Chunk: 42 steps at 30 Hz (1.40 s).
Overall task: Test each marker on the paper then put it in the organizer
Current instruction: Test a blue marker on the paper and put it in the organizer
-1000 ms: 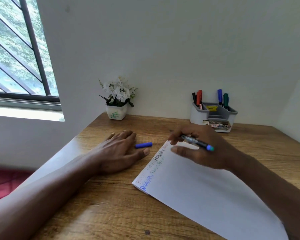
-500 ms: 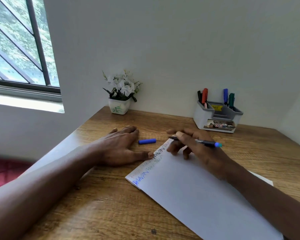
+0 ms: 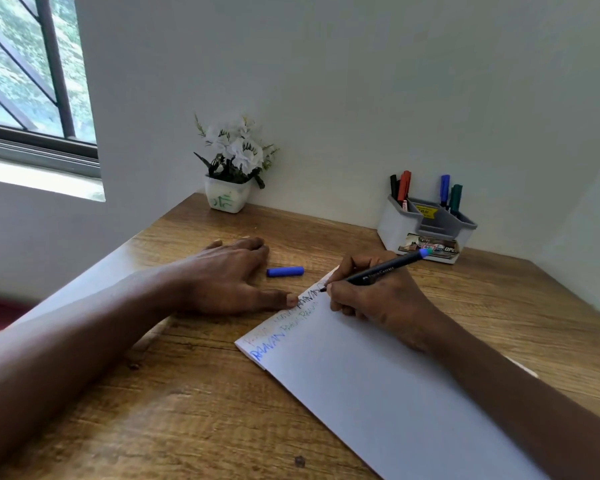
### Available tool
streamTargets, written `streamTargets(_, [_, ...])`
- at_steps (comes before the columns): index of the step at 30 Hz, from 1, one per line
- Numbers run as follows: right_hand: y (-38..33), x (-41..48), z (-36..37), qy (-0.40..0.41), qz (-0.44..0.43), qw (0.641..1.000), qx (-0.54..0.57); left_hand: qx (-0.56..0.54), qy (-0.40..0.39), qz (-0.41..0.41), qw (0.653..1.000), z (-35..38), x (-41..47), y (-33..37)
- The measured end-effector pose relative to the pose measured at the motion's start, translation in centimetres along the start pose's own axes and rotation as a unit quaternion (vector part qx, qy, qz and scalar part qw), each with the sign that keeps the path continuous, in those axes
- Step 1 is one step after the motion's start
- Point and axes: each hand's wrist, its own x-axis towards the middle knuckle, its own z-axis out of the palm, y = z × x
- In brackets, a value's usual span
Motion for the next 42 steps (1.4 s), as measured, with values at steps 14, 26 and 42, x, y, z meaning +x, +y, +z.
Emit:
streamTargets(14, [0.25, 0.16, 0.24, 0.003, -0.008, 0.997, -0.073, -0.006, -0.004, 0.001, 1.0, -0.29, -0.25, 0.21])
streamTargets(26, [0.07, 0.35, 0.17, 0.004, -0.008, 0.996, -0.089, -0.006, -0.007, 0.0, 1.0, -0.19, -0.18, 0.02])
streamTargets(42, [0.18, 0.05, 0.24, 0.043, -0.026, 0.994, -0.101, -0.012, -0.002, 0.001, 1.0, -0.18, -0.07, -0.11])
